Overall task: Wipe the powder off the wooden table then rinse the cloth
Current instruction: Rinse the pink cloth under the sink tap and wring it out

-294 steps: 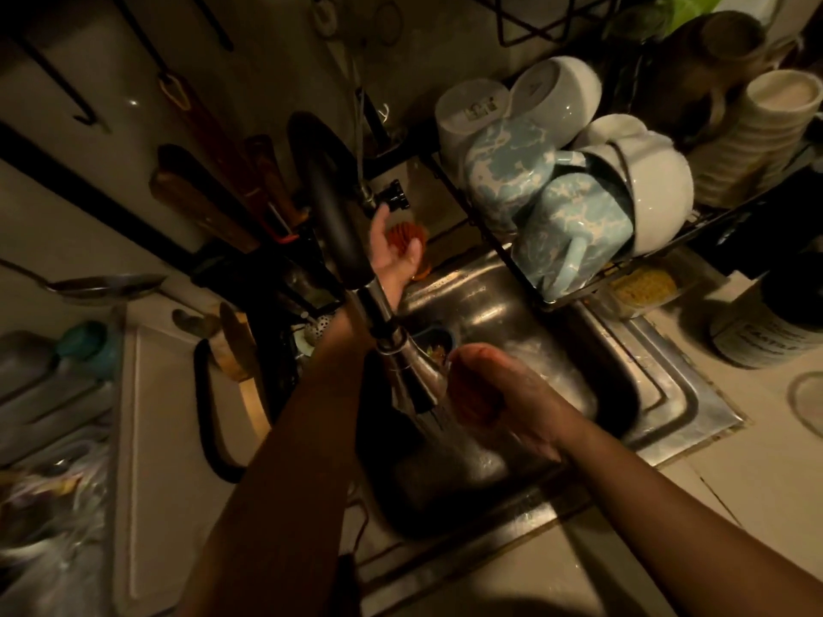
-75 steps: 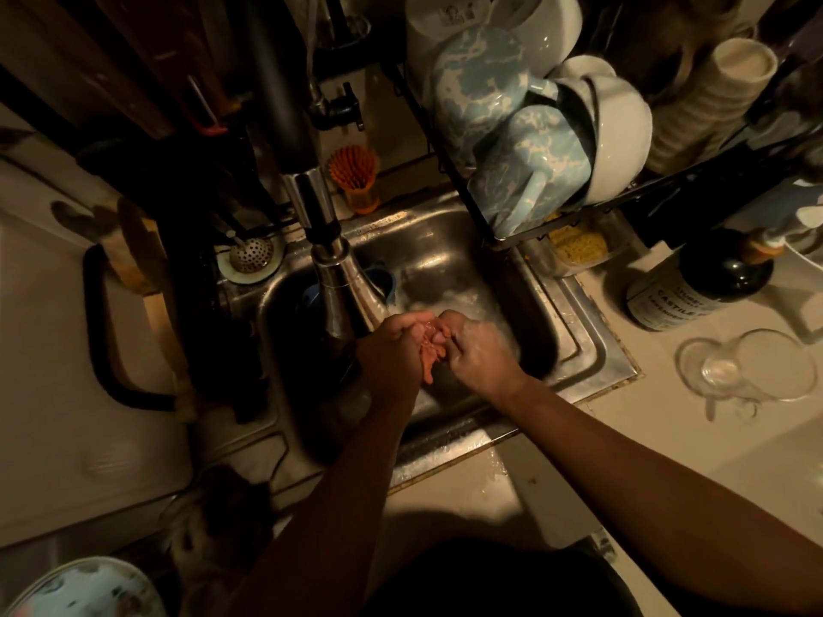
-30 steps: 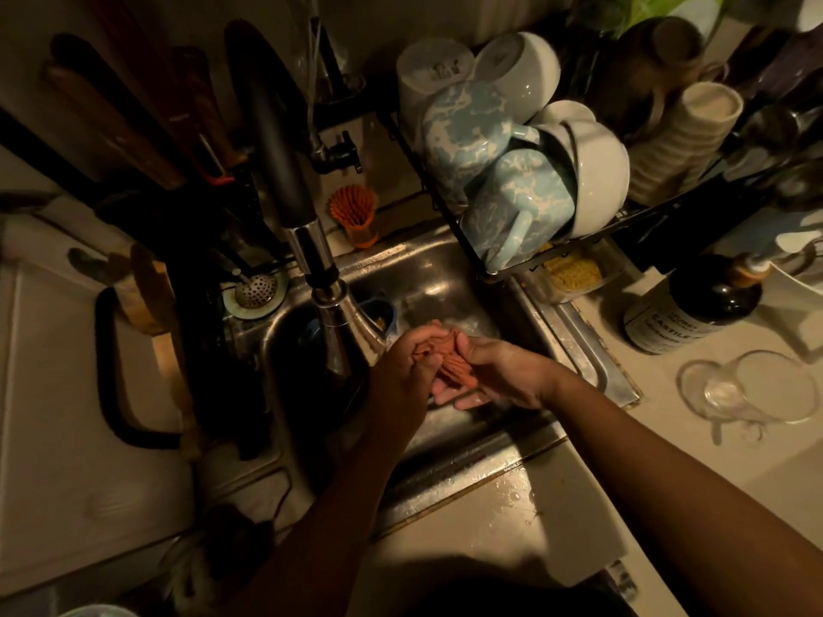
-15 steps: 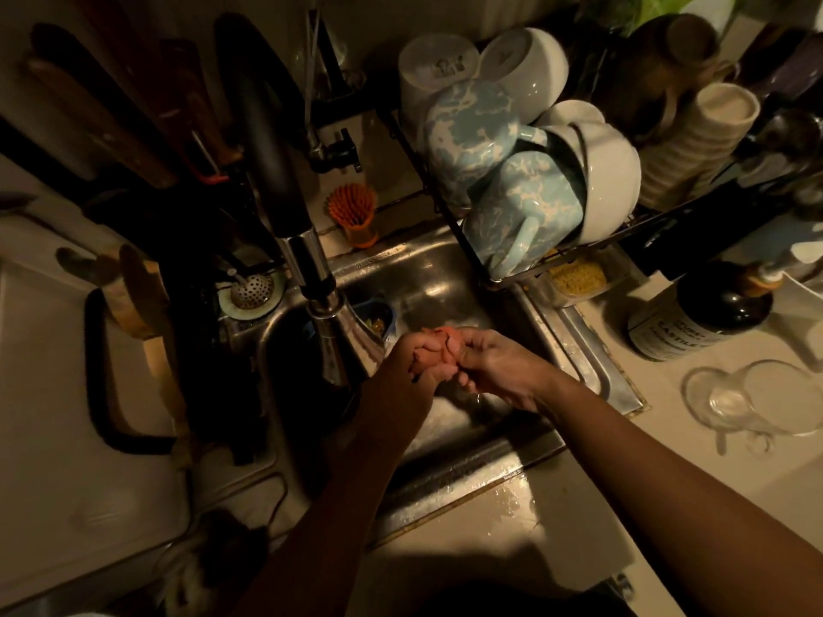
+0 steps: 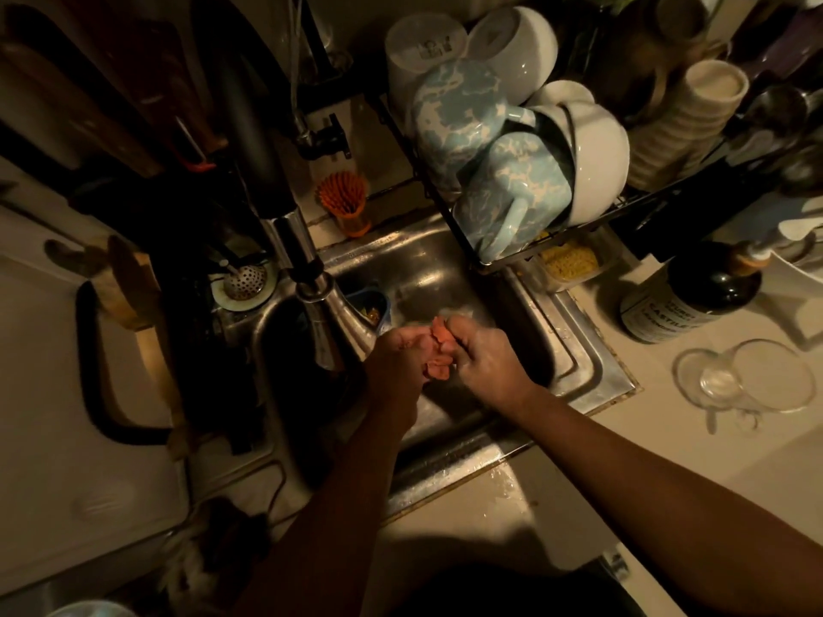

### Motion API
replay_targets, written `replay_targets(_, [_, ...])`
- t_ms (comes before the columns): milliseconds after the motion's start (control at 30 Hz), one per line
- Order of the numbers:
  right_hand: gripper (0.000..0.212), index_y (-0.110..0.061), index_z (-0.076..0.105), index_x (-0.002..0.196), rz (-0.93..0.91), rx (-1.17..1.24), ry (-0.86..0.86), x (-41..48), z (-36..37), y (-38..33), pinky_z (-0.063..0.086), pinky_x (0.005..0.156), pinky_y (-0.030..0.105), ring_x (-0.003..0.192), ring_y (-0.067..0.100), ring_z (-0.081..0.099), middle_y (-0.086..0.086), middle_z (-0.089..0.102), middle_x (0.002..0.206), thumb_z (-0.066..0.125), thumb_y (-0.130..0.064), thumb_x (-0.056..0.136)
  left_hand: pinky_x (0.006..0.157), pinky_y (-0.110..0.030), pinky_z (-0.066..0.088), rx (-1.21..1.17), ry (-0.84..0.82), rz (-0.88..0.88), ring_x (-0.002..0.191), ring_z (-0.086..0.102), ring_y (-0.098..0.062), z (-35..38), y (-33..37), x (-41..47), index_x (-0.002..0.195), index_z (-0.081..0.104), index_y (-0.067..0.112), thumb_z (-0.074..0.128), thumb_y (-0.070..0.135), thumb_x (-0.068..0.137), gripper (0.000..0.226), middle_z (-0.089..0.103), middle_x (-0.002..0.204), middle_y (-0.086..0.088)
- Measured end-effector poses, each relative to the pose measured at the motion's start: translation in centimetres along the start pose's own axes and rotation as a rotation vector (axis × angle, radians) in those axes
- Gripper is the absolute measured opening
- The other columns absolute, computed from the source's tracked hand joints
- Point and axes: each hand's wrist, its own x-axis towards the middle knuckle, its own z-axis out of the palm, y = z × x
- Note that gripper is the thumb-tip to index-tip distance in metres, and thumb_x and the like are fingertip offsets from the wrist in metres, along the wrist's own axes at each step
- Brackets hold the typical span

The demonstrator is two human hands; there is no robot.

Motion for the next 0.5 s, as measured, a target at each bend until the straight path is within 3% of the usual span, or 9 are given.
replay_targets(67, [0.01, -0.007, 0.064, 0.091, -0.032, -0.094, -0.038, -0.7, 0.2, 0.4, 0.05, 0.064, 0.04, 0.075, 0.028, 0.065, 0.009, 0.066, 0.081, 0.057, -0.011, 0.085, 0.077, -0.04, 0.054, -0.071, -0.018, -0.154, 0.088, 0.068, -0.036, -0.1, -1.0, 0.3, 0.094, 0.068, 0.007, 0.052, 0.001, 0.096, 0.017, 0.071, 0.087, -0.016])
replay_targets(133, [0.017, -0.005, 0.065, 0.091, -0.043, -0.145, -0.077, -1.3, 0.6, 0.2, 0.05, 0.063, 0.039, 0.073, 0.033, 0.065, 0.012, 0.068, 0.08, 0.055, -0.011, 0.078, 0.079, -0.042, 0.056, -0.125, -0.018, -0.249, 0.095, 0.066, -0.039, -0.3, -1.8, 0.2, 0.11, 0.064, -0.005, 0.046, -0.001, 0.099, 0.021, 0.068, 0.102, -0.026])
replay_targets(200, [0.022, -0.004, 0.067, 0.093, -0.049, -0.159, -0.124, -1.7, 1.0, -0.2, 0.049, 0.065, 0.037, 0.073, 0.033, 0.066, 0.015, 0.069, 0.081, 0.055, -0.011, 0.075, 0.079, -0.041, 0.056, -0.167, -0.026, -0.32, 0.096, 0.064, -0.037, -0.5, -2.6, 0.1, 0.122, 0.058, -0.01, 0.044, -0.001, 0.101, 0.026, 0.064, 0.109, -0.028])
replay_targets(300, [0.021, -0.003, 0.066, 0.091, -0.074, -0.204, -0.173, -1.9, 1.2, -0.4, 0.038, 0.062, 0.028, 0.07, 0.034, 0.065, 0.018, 0.068, 0.078, 0.058, -0.009, 0.072, 0.079, -0.043, 0.057, -0.223, -0.011, -0.382, 0.099, 0.066, -0.034, -1.2, -3.0, 0.0, 0.123, 0.059, -0.005, 0.045, -0.001, 0.101, 0.027, 0.066, 0.112, -0.024])
replay_targets(400, [0.013, -0.004, 0.064, 0.094, -0.037, -0.168, -0.196, -1.8, 1.2, -0.2, 0.035, 0.064, 0.023, 0.076, 0.035, 0.065, 0.016, 0.068, 0.083, 0.063, -0.006, 0.081, 0.079, -0.04, 0.059, -0.172, -0.08, -0.318, 0.091, 0.07, -0.03, -1.8, -2.7, -0.7, 0.112, 0.065, -0.001, 0.046, -0.001, 0.1, 0.023, 0.071, 0.103, -0.02])
replay_targets(500, [0.015, -0.011, 0.065, 0.096, 0.088, -0.014, -0.135, -1.8, 0.9, -0.8, 0.047, 0.072, 0.034, 0.084, 0.027, 0.066, 0.007, 0.068, 0.087, 0.062, -0.025, 0.093, 0.075, -0.037, 0.061, -0.091, -0.133, -0.152, 0.087, 0.071, -0.027, -3.2, -1.2, -1.3, 0.106, 0.066, 0.008, 0.049, -0.003, 0.098, 0.022, 0.07, 0.106, -0.022])
